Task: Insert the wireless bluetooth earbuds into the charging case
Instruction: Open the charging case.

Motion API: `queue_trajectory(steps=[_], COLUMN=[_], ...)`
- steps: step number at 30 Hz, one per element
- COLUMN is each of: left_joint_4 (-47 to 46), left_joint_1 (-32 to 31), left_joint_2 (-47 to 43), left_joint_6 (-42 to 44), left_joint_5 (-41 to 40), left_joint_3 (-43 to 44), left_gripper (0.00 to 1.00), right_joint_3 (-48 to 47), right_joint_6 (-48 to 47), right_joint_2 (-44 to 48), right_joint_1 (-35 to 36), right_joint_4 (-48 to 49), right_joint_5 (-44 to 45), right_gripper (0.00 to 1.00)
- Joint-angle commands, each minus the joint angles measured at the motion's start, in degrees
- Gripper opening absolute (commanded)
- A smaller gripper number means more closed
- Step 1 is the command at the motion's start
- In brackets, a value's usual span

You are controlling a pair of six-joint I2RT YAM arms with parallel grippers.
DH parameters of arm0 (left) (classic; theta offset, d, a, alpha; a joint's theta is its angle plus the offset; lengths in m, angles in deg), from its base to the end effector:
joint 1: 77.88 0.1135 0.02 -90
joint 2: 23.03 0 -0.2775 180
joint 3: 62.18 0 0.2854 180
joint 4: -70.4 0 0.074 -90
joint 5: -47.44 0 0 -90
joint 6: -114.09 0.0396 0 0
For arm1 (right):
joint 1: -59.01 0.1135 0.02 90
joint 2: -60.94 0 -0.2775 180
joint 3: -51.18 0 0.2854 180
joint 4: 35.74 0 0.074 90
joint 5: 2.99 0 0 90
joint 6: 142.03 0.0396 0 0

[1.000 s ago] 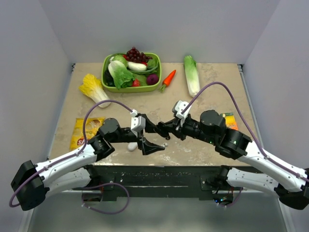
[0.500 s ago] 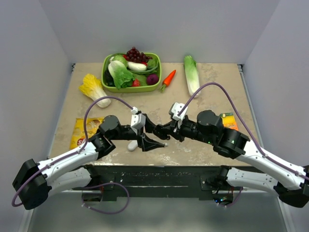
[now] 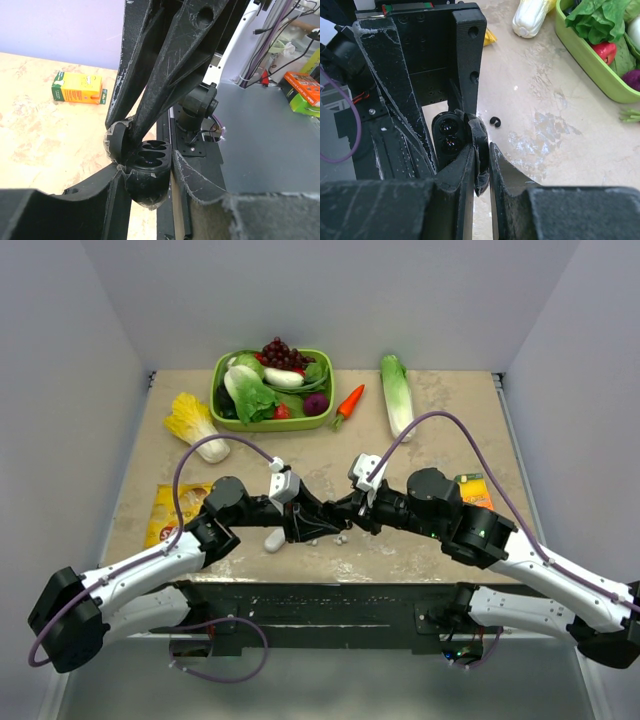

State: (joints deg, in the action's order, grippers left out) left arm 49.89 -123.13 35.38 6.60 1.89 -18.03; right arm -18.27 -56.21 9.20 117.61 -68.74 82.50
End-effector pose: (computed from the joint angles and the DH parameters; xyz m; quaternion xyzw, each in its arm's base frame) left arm 0.1584 -0.1991 0.2907 0.4216 0.5323 -0.5744 0.4571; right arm 0.1169 0.1975 0.3883 -0.4341 0.6656 0.3050 0.5249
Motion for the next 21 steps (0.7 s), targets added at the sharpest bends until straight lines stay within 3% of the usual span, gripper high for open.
queue_trajectory(steps=[1,3,5,7,8,13,17,21], left_joint_4=[-5.59,-7.43,-9.79,-11.56,-12.87,-15.51,-20.25,-26.85], left_joint_1=[0.34,0.26,0.25,0.26,0.34,0.34,0.26,-0.01], left_joint_2=[0.21,0.65,1.09,1.00,0.48,-2.85,-8.13,-14.28], left_joint_6=[-0.96,-1.75,-2.71,-4.12,-4.30,-5.00,-5.88,-8.34], left_joint_5=[2.57,3.45,3.46,2.32,1.53,-7.24,-18.40,-30.01], left_joint_3=[-0.19,-0.89,-2.12,-3.00,-4.05,-8.44,-15.03,-23.73], left_gripper=[0.15,0.04,0.00,0.00,0.00,0.00,0.00,0.00], right_joint_3=[-2.27,-2.10,-2.01,-2.01,-2.09,-1.05,2.38,8.53], right_joint_6=[0.31,1.11,2.34,3.75,5.57,10.86,15.95,23.50], right_joint_2=[0.42,0.51,0.77,1.03,1.12,4.71,7.71,6.93], right_joint_1=[0.19,0.28,0.19,0.19,0.19,0.10,0.01,-0.16], right_joint_4=[1.35,1.87,2.67,3.89,4.33,8.54,10.84,9.36], right_joint_5=[-0.23,0.73,1.26,3.09,3.89,12.74,23.74,33.42], right_gripper=[0.00,0.00,0.00,0.12,0.30,0.64,0.75,0.74])
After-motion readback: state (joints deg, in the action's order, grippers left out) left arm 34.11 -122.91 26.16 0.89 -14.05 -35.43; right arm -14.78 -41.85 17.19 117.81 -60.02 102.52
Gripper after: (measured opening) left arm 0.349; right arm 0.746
